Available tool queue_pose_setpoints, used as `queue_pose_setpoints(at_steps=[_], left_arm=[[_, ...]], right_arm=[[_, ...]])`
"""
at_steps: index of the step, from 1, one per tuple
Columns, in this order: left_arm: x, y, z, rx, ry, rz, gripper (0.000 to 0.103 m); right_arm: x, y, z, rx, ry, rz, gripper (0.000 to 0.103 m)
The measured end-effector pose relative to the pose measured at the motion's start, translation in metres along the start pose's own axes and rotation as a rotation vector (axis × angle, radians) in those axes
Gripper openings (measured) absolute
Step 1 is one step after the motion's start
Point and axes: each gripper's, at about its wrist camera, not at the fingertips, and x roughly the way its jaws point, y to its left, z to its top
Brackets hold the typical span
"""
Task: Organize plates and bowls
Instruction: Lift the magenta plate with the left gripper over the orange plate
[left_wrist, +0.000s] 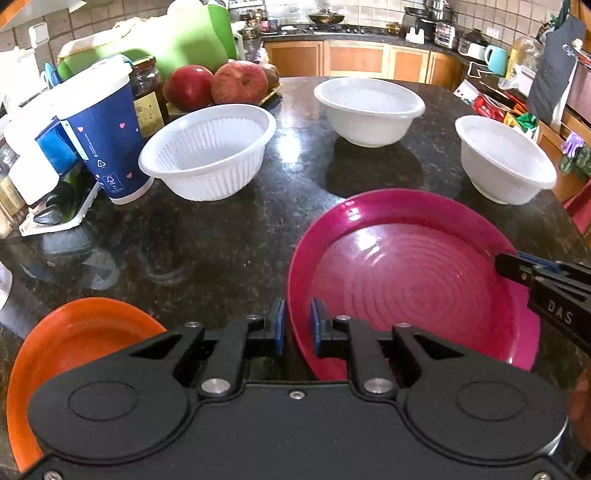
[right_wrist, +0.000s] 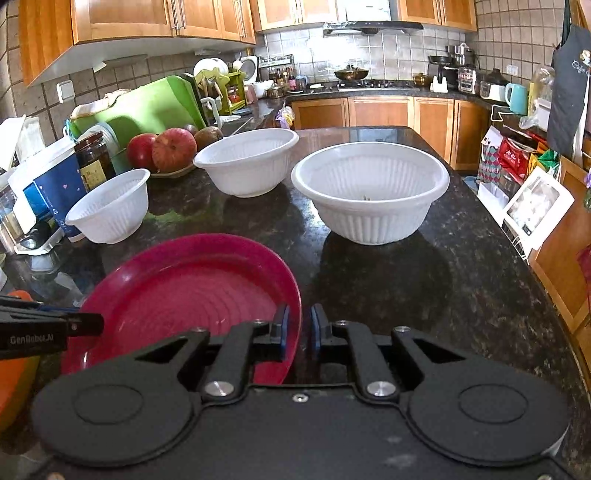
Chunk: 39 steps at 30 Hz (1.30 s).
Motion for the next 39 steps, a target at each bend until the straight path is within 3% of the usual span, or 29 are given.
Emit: queue_pose_setpoints(at_steps=[15,22,30,39], left_arm=[[-0.002,-0.005,-0.004,-0.012,-0.012,0.010,0.018],[-0.002,-0.003,-0.003,-0.030,-0.014,-0.006,0.014],[-0.017,0.001,-0.007,-0.028,-0.032,-0.056,0.013],[-0.049,0.026,-0.012,-0.029,-0.056,-0.065,0.013]], right_arm=[[-0.001,0.003,-0.002,-0.052,-0.006,0.012,0.023],[-0.002,0.006,-0.004,-0.038,-0.019,-0.008,0.010],[-0.015,0.010,-0.007,0.000,-0.038,-0.056,0.009],[-0.050,0.043,-0.008,-0.023,-0.095,-0.075,0.009]])
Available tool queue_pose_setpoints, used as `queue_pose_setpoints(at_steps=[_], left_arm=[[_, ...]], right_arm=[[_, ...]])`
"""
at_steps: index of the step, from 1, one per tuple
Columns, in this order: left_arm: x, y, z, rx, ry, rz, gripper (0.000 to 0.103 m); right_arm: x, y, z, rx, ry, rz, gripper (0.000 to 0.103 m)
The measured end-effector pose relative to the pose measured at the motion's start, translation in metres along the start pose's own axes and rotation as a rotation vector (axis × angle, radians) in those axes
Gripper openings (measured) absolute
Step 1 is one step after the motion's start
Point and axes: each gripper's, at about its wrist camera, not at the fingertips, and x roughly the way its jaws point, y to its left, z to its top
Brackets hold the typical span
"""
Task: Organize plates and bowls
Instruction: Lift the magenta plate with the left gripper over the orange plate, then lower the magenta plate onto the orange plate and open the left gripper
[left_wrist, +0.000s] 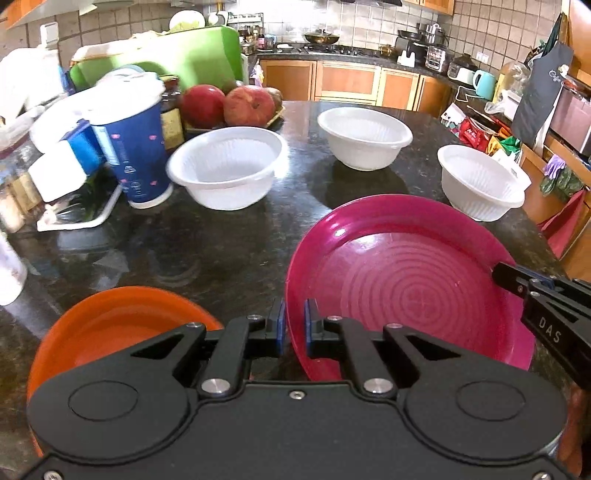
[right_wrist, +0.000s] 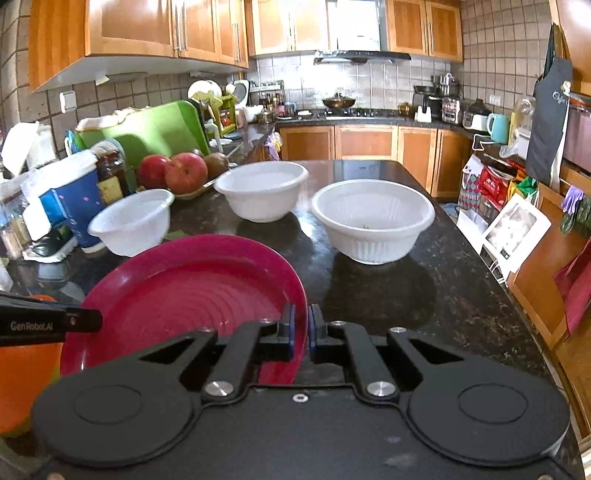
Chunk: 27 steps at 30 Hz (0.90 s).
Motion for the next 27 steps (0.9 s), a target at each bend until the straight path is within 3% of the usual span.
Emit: queue_pose_setpoints(at_steps=[13,27], left_arm=[[-0.057,0.078,-0.024,-0.016,-0.057,0.082,0.013],[-0.064,0.148,-0.055,-0.041,-0.054,0.132,0.013]], right_arm=[[-0.037,0.082,-0.007,-0.026,-0.047,0.102,0.009],[-0.033,0.166,-0.034,-0.068,-0.002,0.144,0.009]])
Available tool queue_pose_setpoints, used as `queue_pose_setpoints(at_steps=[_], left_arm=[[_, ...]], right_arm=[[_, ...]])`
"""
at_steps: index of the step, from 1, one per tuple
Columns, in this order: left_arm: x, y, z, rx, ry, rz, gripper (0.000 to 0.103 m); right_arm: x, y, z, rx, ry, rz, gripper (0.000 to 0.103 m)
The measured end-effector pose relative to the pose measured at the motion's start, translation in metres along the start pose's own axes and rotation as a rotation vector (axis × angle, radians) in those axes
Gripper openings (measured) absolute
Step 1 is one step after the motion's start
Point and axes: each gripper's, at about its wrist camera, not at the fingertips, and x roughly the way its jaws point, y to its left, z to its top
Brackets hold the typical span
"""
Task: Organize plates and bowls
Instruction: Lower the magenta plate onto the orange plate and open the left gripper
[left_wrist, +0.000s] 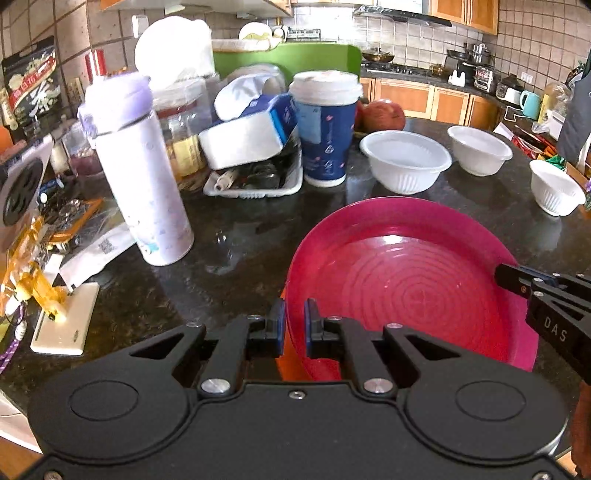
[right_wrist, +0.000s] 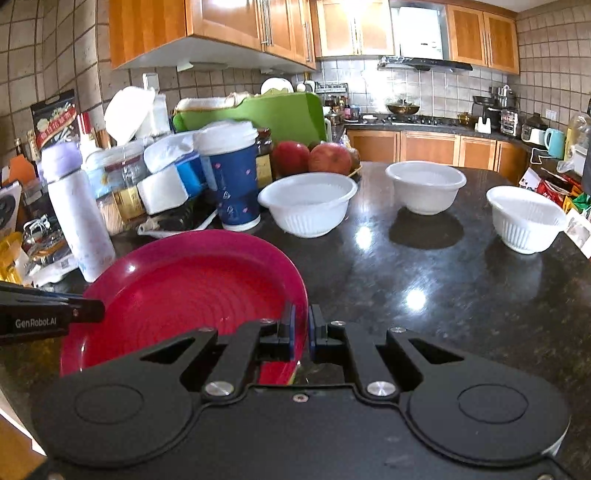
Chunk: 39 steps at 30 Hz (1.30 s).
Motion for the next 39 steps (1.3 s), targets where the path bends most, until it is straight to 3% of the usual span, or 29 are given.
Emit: queue_pose_setpoints(at_steps=[13,17,19,21,23,26,28,29,34,39], left_arm=[[0.017,0.012,-0.009,0.030,0.012,-0.044,0.014],[0.015,0.012,-0.010,0.039,-0.012,-0.040,0.025],[0.014,0.012,-0.010,0.045,-0.021,-0.034,0.025],[0.014,0.012,-0.010,0.048,-0.027,-0.029,0.025],[0.012,0.013,-0.010,0.047,-0.035,-0.030,0.026],[0.011,0.015,-0.010,0.036,-0.046,-0.033,0.031],[0.009,0.016,-0.010,0.029,-0.055,-0.037,0.060],[0.008,0.017,-0.010,0.021,-0.071,-0.043,0.063],[0.001,0.018,-0.009,0.014,-0.125,-0.050,0.066],[0.003,0.015,-0.006,0.025,-0.118,-0.070,0.067]], right_arm=[[0.005,0.012,-0.012,0.007,0.025,-0.059,0.009],[0.005,0.014,-0.012,-0.001,0.019,-0.072,0.011],[0.004,0.015,-0.012,-0.002,0.012,-0.072,0.013],[0.003,0.017,-0.012,-0.005,0.000,-0.074,0.021],[0.002,0.018,-0.012,-0.005,-0.018,-0.082,0.042],[-0.002,0.018,-0.012,0.005,-0.059,-0.094,0.047],[-0.003,0.018,-0.011,0.005,-0.073,-0.094,0.057],[-0.004,0.018,-0.011,0.006,-0.079,-0.094,0.060],[-0.004,0.020,-0.011,0.001,-0.093,-0.109,0.067],[-0.007,0.017,-0.011,0.012,-0.105,-0.128,0.073]])
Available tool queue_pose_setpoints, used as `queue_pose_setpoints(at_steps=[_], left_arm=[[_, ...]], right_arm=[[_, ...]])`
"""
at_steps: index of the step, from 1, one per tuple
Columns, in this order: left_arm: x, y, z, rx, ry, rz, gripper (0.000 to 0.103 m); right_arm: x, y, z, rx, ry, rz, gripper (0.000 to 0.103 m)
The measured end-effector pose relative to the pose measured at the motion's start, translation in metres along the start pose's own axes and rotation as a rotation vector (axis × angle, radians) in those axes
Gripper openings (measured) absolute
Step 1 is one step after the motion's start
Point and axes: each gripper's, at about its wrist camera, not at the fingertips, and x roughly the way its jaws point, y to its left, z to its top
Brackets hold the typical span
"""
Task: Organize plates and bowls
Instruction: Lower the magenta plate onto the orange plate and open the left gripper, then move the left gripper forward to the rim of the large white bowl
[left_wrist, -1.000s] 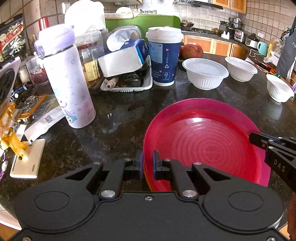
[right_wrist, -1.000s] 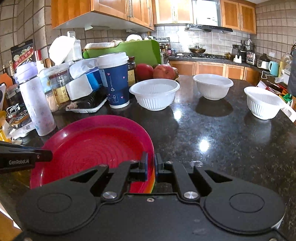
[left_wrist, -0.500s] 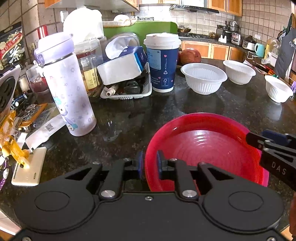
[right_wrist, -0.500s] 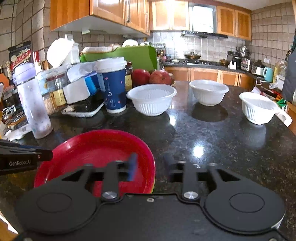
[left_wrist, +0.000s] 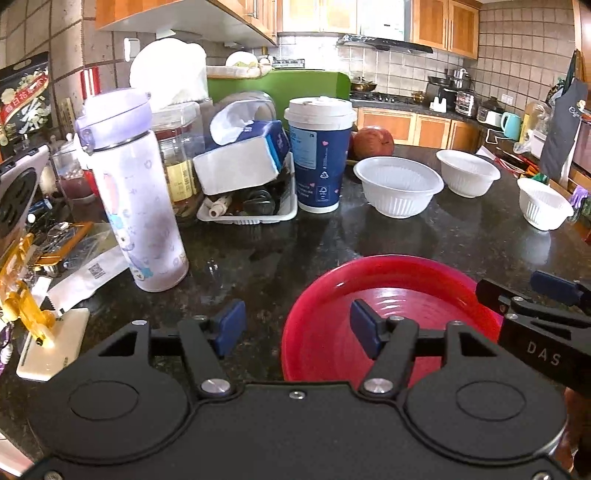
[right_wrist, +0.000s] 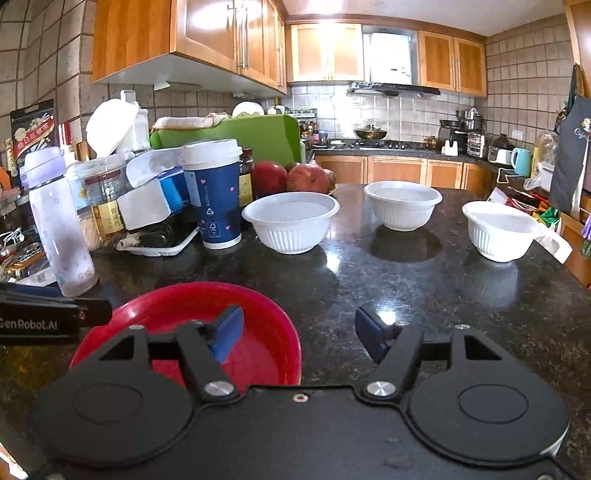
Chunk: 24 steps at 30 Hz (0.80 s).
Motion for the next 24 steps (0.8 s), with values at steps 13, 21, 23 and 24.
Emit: queue_pose_setpoints(at_steps=[13,21,23,24], left_arm=[[-0.002,-0.026,0.012,0.031,-0.032,-0.046,0.067],[0.005,-0.067,0.026,0.045,-0.016,-0.050,0.066],[0.009,-0.079,0.031,0.045,-0.002,-0.052,0.066],[0.011,-0.087,0.033,0.045,0.008,-0.055,0.066]], right_arm=[[-0.012,-0.042,0.002,0.080,-0.028,-0.091,0.087],[-0.009,-0.099,0.006,0.140,0.051,-0.064,0.086],[-0.010,-0.117,0.009,0.125,0.045,-0.076,0.086],[-0.011,-0.127,0.011,0.115,0.039,-0.081,0.086]])
